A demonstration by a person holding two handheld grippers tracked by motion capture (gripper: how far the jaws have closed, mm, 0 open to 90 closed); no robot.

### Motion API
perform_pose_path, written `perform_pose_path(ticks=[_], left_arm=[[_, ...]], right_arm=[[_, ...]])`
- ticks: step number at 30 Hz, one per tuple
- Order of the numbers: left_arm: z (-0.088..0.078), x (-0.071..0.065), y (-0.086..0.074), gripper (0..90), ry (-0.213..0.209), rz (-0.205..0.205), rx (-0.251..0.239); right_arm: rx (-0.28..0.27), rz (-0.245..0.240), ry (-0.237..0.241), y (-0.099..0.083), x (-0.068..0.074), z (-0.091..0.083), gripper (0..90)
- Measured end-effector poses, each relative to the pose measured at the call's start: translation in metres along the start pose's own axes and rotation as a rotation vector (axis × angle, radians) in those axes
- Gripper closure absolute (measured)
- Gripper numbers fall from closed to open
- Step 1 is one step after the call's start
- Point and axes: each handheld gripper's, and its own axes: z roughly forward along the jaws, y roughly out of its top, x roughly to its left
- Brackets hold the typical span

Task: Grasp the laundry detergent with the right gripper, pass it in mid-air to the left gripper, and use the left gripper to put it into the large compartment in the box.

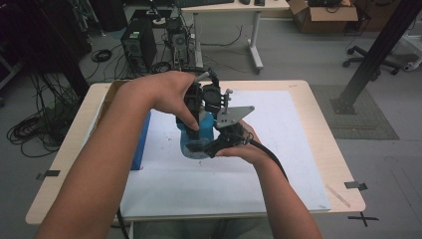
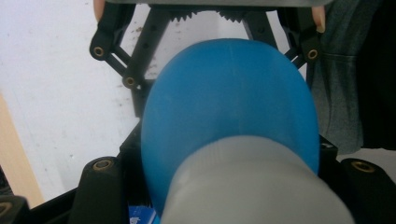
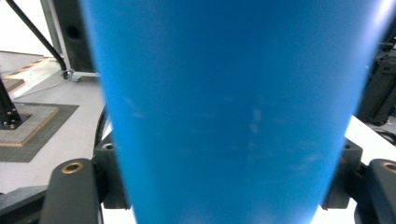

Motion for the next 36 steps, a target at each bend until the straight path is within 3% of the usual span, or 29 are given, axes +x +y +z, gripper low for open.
perform_pose_path(ticks=[9, 18, 26, 36], left_arm=[[-0.002, 0.001, 0.0, 38.0, -0.004, -0.008, 0.003], [-0.003, 0.004, -0.002, 37.9, -0.001, -0.027, 0.003], [-0.006, 0.006, -0.002, 37.9, -0.007, -0.028, 0.018], [-0.005, 0.007, 0.0, 37.9, -0.006, -0.038, 0.028]], right_arm=[[-0.002, -0.006, -0.027, -0.001, 0.001, -0.006, 14.3], [0.03, -0.001, -0.045, -0.002, 0.0, -0.015, 7.0], [0.089, 0.004, -0.041, -0.002, -0.002, -0.025, 0.2], [0.172, -0.024, -0.061, 0.005, -0.005, -0.049, 0.3]])
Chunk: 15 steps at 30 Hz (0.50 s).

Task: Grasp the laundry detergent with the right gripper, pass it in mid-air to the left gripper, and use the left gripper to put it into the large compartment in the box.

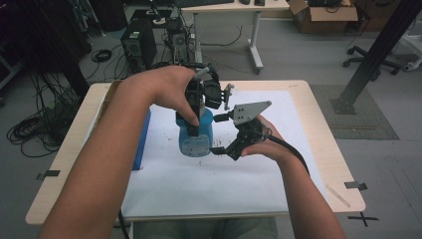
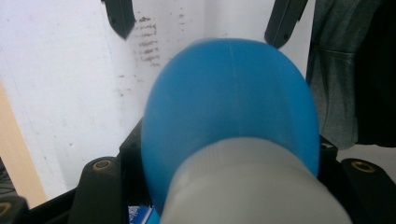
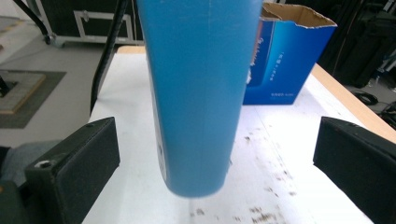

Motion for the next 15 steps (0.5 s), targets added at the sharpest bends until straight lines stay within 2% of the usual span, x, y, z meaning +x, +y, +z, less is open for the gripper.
perform_pose_path(ticks=[15], left_arm=[[0.001, 0.003, -0.001, 37.9, -0.004, -0.055, 0.004]], right_arm=[[0.11, -0.007, -0.043, -0.003, -0.004, -0.031, 0.3]])
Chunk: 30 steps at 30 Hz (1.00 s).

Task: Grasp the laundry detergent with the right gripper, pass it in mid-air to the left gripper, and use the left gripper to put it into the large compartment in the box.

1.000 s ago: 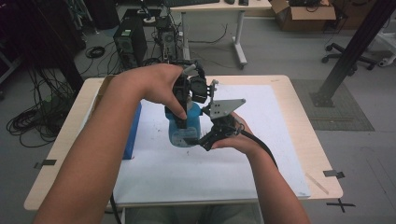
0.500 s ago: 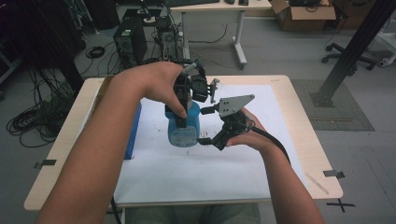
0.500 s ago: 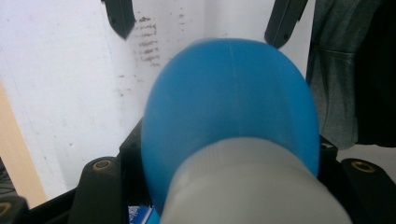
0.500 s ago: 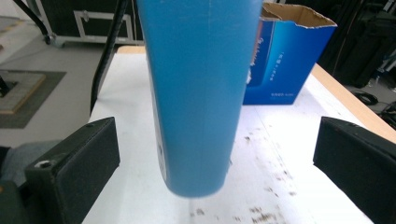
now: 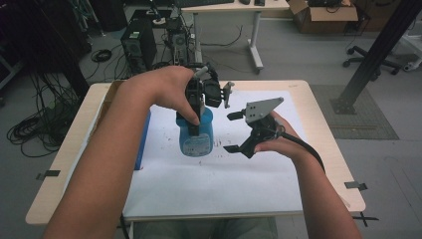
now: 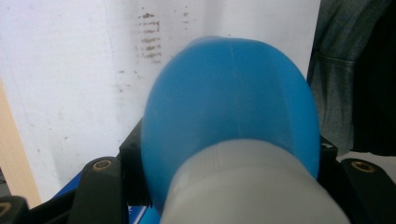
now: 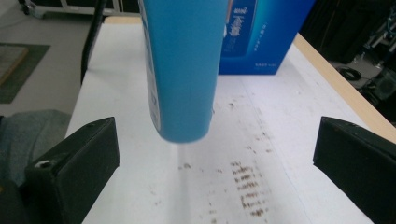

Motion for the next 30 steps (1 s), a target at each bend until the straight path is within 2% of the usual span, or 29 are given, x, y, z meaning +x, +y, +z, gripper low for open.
perform_pose_path(ticks=[2, 9, 12, 18, 23, 26, 30], left_arm=[[0.0, 0.0, -0.001, 37.9, 0.004, -0.004, -0.002], [0.0, 0.003, -0.004, 37.9, 0.032, -0.054, -0.007], [-0.001, 0.004, -0.006, 37.9, 0.039, -0.076, -0.005], [-0.006, 0.008, -0.011, 37.8, 0.025, -0.129, -0.003], [-0.01, 0.011, -0.016, 37.8, 0.031, -0.197, 0.004], [-0.013, 0.01, -0.017, 37.8, 0.03, -0.244, -0.009], [-0.02, 0.013, -0.019, 37.7, 0.034, -0.352, -0.023]], right_arm=[[0.015, 0.004, -0.005, -0.002, -0.001, -0.003, 0.5], [0.065, 0.006, -0.025, -0.006, -0.004, -0.015, 0.7], [0.105, 0.001, -0.031, -0.008, -0.006, -0.019, 0.8], [0.161, -0.002, -0.044, -0.01, -0.009, -0.027, 1.1], [0.182, -0.007, -0.05, -0.011, -0.011, -0.032, 1.2], [0.199, -0.014, -0.044, -0.012, -0.011, -0.034, 1.3], [0.234, -0.03, -0.042, -0.011, -0.012, -0.036, 1.6]])
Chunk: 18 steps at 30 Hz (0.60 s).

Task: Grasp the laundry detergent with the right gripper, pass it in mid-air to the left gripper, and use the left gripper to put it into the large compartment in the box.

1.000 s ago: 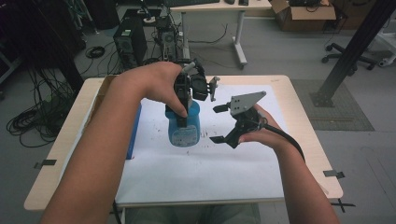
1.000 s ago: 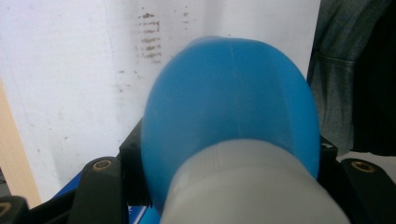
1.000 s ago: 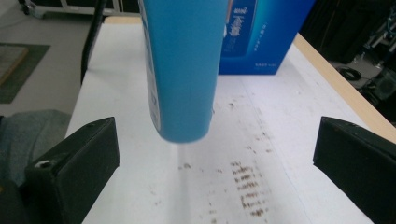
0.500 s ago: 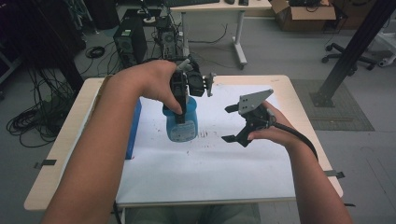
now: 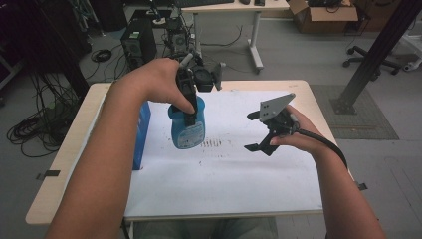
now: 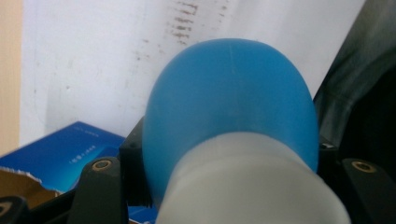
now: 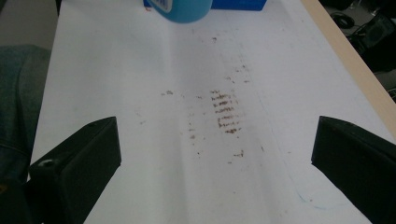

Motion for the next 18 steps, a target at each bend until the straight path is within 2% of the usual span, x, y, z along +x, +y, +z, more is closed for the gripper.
perform_pose_path(ticks=[1, 5, 14, 18], left_arm=[[-0.001, 0.002, -0.001, 37.7, 0.007, -0.032, -0.007], [-0.005, 0.005, -0.005, 37.7, 0.026, -0.105, -0.027], [-0.017, 0.009, -0.01, 37.6, 0.003, -0.194, -0.062], [-0.022, 0.012, -0.014, 37.6, 0.01, -0.237, -0.069]], right_arm=[[0.011, -0.005, 0.003, 0.0, -0.001, -0.001, 1.6], [0.059, -0.023, 0.005, 0.002, -0.003, -0.004, 1.7], [0.179, -0.054, 0.021, 0.007, -0.01, -0.011, 2.0], [0.227, -0.057, 0.029, 0.007, -0.012, -0.013, 2.3]])
